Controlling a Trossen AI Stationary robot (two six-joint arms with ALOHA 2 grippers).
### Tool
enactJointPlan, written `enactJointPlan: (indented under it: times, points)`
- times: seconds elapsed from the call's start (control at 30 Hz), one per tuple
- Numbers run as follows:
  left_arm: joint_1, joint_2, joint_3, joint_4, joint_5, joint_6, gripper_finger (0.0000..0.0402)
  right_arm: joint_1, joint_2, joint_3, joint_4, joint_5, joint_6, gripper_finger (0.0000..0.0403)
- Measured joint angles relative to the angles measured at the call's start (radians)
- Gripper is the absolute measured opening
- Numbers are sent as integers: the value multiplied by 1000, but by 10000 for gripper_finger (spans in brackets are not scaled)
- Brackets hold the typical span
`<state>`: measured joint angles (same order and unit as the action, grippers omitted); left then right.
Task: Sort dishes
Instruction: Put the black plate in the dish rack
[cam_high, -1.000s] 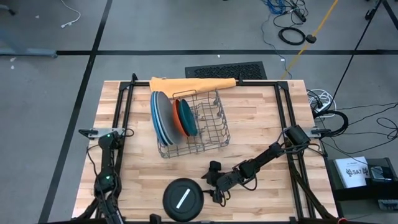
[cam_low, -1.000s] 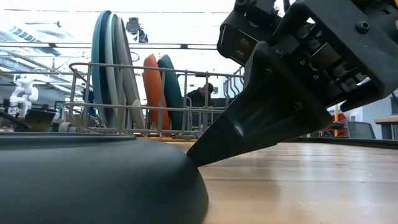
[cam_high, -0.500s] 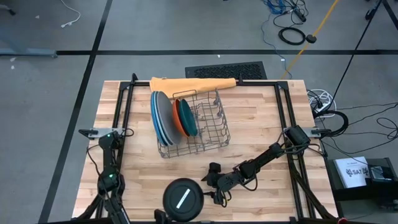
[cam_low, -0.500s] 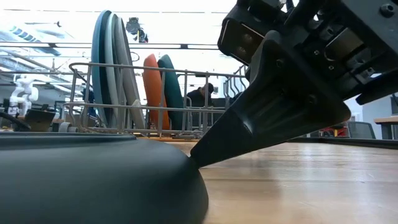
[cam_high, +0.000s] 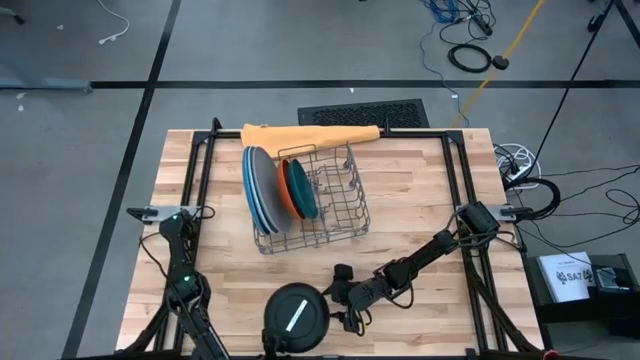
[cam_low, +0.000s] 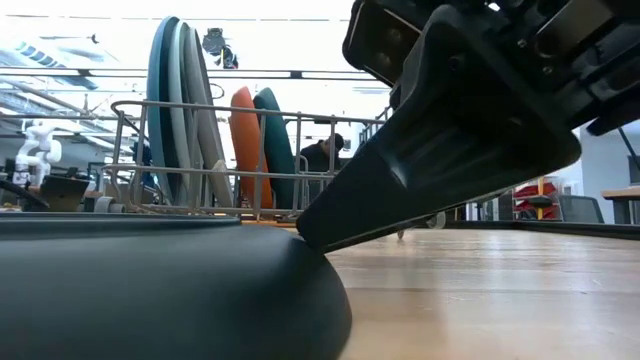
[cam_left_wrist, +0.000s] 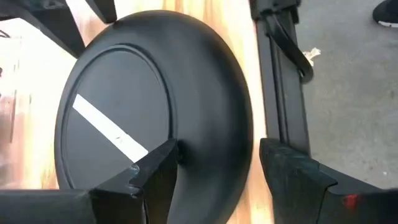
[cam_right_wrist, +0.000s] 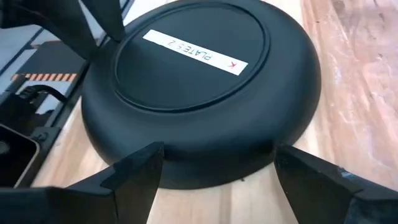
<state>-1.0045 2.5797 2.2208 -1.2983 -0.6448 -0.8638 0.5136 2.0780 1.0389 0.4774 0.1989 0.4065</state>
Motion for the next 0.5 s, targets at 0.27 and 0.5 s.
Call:
enactJointPlan:
  times: [0.27,0.5]
  points:
    - [8,2,1,10,15,-32,226,9,-1,30,-57,3,-16,298]
    - [14,3,1,9,15,-54,226,11,-1,47,-79,-11,-29,298]
